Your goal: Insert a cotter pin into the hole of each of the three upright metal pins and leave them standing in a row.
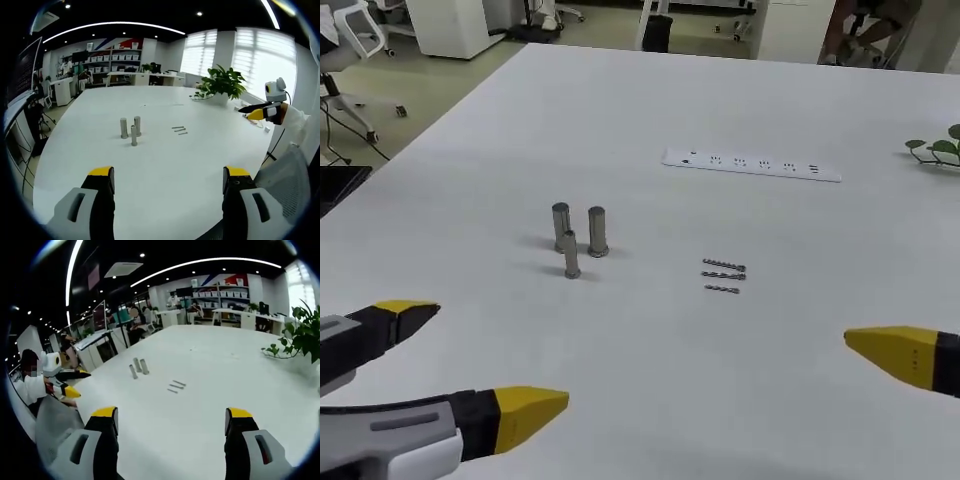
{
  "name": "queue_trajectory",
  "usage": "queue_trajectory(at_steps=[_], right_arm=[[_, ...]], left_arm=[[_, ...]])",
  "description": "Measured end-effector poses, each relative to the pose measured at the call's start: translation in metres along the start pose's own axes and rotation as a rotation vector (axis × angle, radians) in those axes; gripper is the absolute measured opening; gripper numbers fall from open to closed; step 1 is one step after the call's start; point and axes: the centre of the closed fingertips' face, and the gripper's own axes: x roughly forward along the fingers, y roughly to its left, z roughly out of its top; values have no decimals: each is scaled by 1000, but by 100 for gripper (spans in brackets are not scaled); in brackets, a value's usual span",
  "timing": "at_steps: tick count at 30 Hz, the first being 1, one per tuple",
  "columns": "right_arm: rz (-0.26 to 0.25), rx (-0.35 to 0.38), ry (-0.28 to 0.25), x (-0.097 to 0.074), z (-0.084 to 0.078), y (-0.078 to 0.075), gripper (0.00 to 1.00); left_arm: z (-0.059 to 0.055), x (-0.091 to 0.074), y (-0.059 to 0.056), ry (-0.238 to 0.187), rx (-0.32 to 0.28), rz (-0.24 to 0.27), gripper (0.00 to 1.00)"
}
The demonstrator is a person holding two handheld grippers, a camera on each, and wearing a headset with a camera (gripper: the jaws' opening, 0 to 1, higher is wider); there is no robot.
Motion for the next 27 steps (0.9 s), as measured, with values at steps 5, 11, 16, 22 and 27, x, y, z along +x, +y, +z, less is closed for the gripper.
queue_trajectory(at_steps=[5,11,16,22,27], right_arm=[[1,-3,8,1,-1,0,86],[-1,-2,15,2,-3,0,86],[-4,-3,18,2,-4,-1,86],[-10,0,16,2,-5,-2,86],[5,4,18,4,-8,1,86]], left_arm=[[-2,1,1,7,-4,0,88],[3,3,6,-5,-22,-3,87],[3,3,9,1,-22,3,86],[9,5,12,-17,-26,16,84],[16,13,14,-37,-18,18,80]])
